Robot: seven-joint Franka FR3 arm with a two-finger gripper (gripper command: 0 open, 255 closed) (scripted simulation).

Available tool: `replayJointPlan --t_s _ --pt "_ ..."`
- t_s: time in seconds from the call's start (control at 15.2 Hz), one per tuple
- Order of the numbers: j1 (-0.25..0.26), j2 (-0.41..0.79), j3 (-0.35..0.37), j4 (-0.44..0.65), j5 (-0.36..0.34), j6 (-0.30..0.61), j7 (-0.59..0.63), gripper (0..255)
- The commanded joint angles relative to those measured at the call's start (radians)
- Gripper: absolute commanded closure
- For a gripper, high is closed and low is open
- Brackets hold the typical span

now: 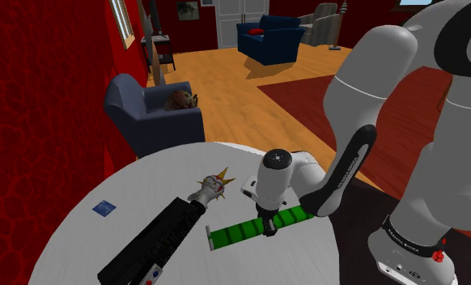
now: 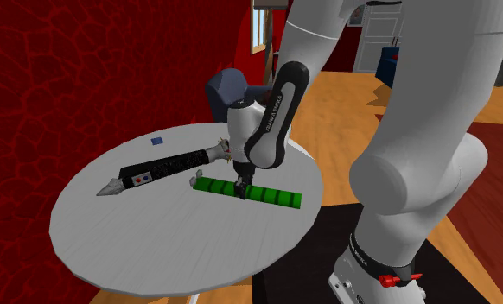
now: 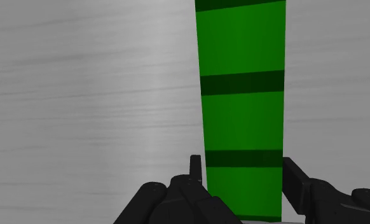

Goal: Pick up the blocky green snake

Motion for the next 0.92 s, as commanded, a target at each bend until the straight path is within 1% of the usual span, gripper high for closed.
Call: replayJointPlan --t_s 0.0,0.2,0.4,0.66,0.86 --pt "-0.01 -0.02 0.017 -0.008 0.035 -0.01 -0.025 255" --pt "-0.033 -0.076 0.061 -0.021 0.136 -0.044 -0.105 255" --pt "-0.042 -0.133 0.089 -0.031 0.235 -0.081 -0.181 255" --pt "-0.034 -0.205 0.104 -0.036 0.347 -0.136 -0.267 255" --pt "-0.02 -0.257 0.103 -0.035 0.412 -0.181 -0.317 255"
